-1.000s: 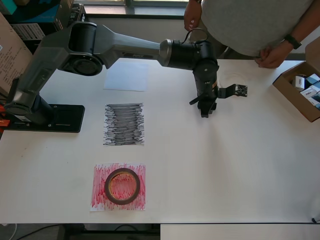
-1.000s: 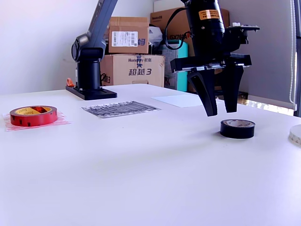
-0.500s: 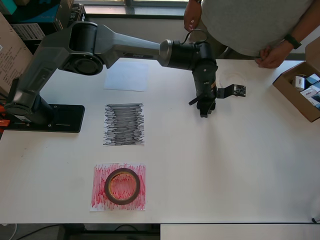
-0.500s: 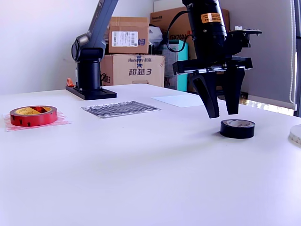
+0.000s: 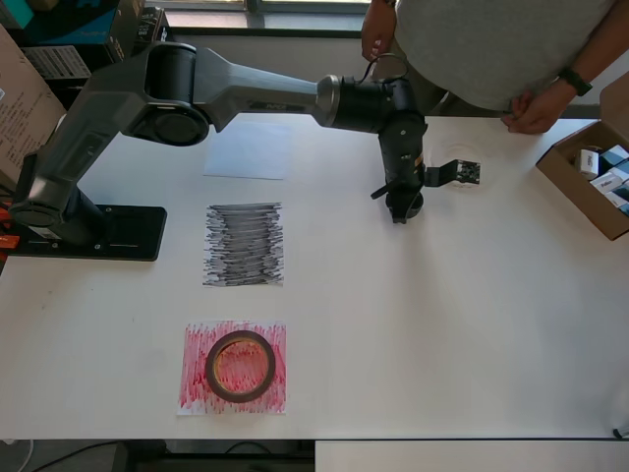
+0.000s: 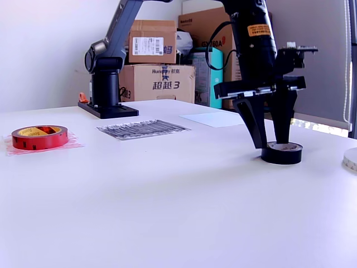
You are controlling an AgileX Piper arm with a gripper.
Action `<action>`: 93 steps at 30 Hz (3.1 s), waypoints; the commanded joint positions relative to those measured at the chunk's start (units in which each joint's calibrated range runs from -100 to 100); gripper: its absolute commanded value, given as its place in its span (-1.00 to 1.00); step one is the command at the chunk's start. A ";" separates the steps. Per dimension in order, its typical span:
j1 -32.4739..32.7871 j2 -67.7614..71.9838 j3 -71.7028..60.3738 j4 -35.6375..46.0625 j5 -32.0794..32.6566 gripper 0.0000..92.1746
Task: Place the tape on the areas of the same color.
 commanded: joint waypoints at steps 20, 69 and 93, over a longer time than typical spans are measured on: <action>-0.61 1.15 -0.26 0.22 0.15 -0.97; -8.18 -55.82 83.97 -33.72 -26.45 -1.00; -8.82 -55.91 89.97 -39.66 -27.93 -1.00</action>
